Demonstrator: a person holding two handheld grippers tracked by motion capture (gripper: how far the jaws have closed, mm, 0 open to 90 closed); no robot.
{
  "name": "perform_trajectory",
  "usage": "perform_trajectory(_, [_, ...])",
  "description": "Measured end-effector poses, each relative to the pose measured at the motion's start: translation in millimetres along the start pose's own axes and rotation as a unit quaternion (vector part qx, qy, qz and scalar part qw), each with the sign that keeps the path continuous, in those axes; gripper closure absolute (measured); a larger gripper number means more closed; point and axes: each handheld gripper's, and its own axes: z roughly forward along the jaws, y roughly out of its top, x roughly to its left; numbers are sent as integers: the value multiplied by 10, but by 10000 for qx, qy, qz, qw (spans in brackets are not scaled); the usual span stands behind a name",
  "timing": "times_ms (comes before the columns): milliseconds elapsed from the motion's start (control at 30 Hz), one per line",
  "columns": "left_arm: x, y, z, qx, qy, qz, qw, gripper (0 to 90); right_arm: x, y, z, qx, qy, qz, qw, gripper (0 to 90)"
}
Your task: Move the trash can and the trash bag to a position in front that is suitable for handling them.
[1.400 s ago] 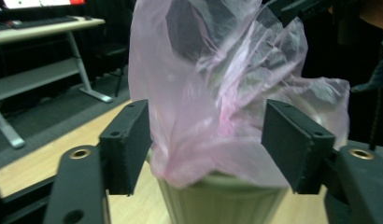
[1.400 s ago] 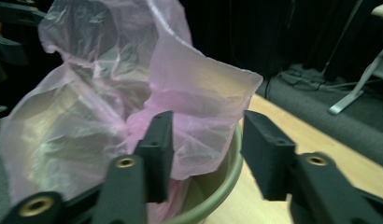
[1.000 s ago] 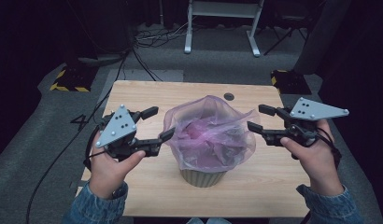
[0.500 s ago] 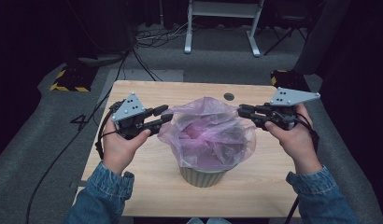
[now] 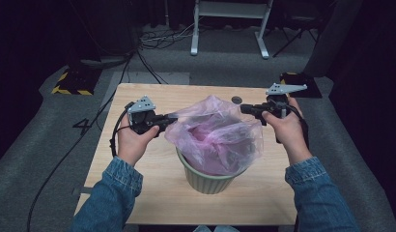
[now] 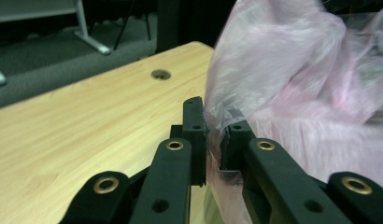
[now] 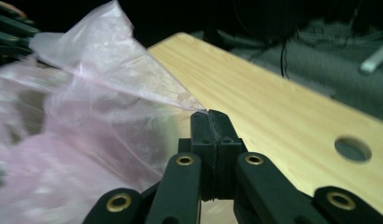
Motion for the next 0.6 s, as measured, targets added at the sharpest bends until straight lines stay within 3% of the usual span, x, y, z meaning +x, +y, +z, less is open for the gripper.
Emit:
perform_trajectory(167, [82,-155,179,450,-32,-156,9989,842,-158,-196,180,401,-119,336,9986,900])
perform_trajectory(333, [48,-322,303,711,-273,-190,9969,864,-211,-434,319,751,-30,470,9961,900])
perform_trajectory(433, [27,-400,314,902,-282,-108,9955,876,-215,-553,335,961,-47,481,9942,900])
perform_trajectory(600, [-19,-530,289,971,-392,-72,9945,885,-224,-767,278,1014,109,574,9931,900])
